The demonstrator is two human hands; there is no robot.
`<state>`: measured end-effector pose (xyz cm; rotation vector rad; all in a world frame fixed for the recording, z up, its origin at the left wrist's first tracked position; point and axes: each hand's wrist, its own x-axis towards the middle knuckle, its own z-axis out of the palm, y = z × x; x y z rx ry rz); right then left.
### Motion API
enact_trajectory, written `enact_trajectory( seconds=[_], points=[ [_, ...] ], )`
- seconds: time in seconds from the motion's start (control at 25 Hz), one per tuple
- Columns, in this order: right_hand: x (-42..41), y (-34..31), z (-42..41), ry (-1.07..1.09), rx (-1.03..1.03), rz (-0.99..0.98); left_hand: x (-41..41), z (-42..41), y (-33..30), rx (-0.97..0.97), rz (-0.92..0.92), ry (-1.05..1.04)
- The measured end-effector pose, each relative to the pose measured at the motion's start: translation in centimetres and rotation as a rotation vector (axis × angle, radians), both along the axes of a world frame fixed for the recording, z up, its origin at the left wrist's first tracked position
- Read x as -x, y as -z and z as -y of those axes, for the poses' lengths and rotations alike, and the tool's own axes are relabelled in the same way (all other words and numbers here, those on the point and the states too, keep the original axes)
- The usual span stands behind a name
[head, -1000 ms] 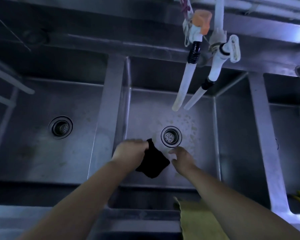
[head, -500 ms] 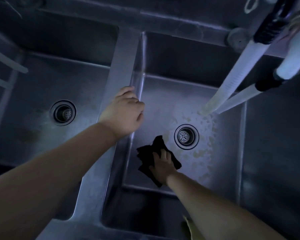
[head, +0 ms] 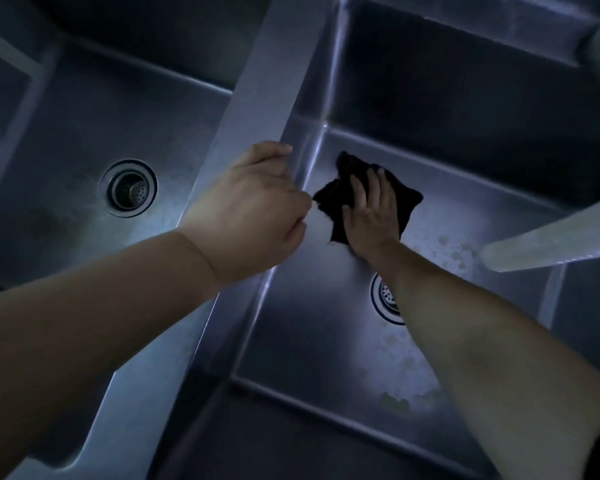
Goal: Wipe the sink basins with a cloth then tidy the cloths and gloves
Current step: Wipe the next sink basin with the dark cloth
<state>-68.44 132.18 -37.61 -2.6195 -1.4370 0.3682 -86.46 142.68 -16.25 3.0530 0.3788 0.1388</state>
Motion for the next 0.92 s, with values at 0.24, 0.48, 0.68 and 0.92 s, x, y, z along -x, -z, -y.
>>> enact_trajectory(
  seconds=[0.24,0.48,0.68,0.92],
  points=[
    [5.3,-0.8,3.5,-0.233,0.046,0.096,0.0,0.1,-0.2,-0.02,-0.041,-0.02],
    [17.6,-1.4,13.2,-0.66,0.092,0.041,0.0,0.3,-0.4,0.0,-0.001,-0.052],
    [18.5,-1.5,13.9,-0.887,0.051,-0.018,-0.2,0.3,-0.6,0.019,-0.012,-0.039],
    [11.0,-0.5,7.5,-0.677,-0.03,0.033,-0.1,0.0,0.0,0.015,0.04,-0.024]
  ],
)
